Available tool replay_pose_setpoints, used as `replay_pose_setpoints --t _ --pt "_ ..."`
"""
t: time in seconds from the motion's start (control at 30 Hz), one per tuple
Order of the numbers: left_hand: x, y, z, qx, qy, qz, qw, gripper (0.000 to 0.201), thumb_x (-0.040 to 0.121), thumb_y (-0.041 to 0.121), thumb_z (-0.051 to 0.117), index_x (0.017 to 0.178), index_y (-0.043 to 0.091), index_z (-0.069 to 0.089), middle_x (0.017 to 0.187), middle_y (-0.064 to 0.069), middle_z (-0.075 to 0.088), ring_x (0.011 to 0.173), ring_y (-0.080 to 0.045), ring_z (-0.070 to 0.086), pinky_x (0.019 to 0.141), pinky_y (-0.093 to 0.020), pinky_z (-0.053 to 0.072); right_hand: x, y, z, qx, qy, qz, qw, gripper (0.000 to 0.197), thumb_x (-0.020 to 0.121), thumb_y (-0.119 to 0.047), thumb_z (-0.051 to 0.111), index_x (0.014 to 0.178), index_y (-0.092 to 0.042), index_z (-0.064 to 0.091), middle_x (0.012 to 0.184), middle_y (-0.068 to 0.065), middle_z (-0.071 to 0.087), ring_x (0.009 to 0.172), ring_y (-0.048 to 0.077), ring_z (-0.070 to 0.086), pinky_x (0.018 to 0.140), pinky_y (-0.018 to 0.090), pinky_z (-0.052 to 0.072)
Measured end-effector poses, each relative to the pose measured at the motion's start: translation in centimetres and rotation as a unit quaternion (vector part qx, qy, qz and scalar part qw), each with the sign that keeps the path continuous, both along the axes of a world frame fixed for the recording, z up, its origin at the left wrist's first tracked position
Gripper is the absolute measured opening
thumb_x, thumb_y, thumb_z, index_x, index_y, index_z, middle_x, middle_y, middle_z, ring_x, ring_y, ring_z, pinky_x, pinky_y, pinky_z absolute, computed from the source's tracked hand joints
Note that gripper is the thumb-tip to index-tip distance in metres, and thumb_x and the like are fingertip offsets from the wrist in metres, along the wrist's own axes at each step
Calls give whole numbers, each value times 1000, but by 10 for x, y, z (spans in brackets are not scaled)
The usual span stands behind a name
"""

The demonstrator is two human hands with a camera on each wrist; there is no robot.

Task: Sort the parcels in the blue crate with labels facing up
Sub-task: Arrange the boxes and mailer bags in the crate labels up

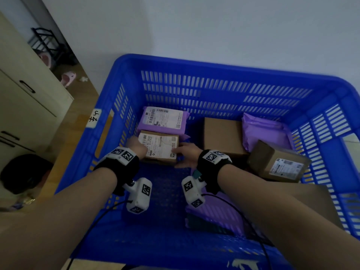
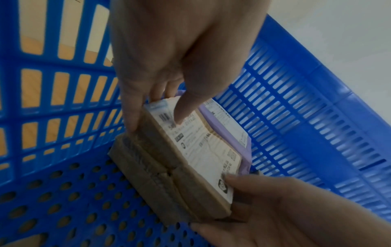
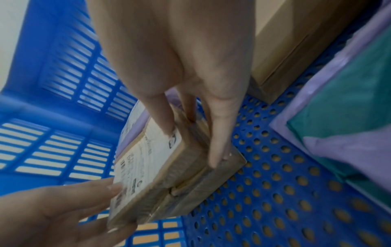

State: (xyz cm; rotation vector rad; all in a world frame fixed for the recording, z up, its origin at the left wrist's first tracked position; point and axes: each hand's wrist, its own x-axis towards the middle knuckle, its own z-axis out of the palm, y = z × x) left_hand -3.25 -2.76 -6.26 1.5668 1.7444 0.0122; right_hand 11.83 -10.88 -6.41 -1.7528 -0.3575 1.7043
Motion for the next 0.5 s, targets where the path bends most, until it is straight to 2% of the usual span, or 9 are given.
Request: replay_pose_setpoints --t 0.17,0.27,0.37,0.43,0.5 --pt "-7 0 4 8 -53 -23 998 34 84 0 54 117 2 62 123 -17 63 114 -30 59 97 -38 47 -2 -6 -1 39 13 -18 999 51 90 7 51 137 -10 41 138 11 51 128 31 47 93 40 49" --pt "-7 -4 7 0 -38 -42 998 35 87 1 54 122 3 59 127 -17 60 117 -32 56 99 -39 45 -8 -10 -2 41 -11 -28 999 49 91 5 52 137 -6 38 138 15 49 126 31 49 96 39 48" --pt "-5 -6 13 6 -18 -64 998 35 89 -1 51 123 1 56 129 -20 57 120 -33 54 100 -39 43 -11 -12 0 38 -33 -7 999 44 91 2 54 133 -5 44 136 13 51 125 30 51 97 40 48" --pt "-5 -5 16 14 -17 -71 997 35 88 -3 50 123 0 55 128 -20 58 120 -32 54 98 -36 43 -9 -12 2 32 -43 18 998 41 90 2 55 131 -5 48 134 13 54 115 27 55 88 38 51" --pt "-6 -4 20 19 -17 -71 997 38 87 -3 51 124 2 54 127 -19 59 118 -30 56 96 -34 44 -6 -12 6 30 -56 36 997 38 90 4 54 128 -4 52 133 15 56 94 21 60 74 31 52"
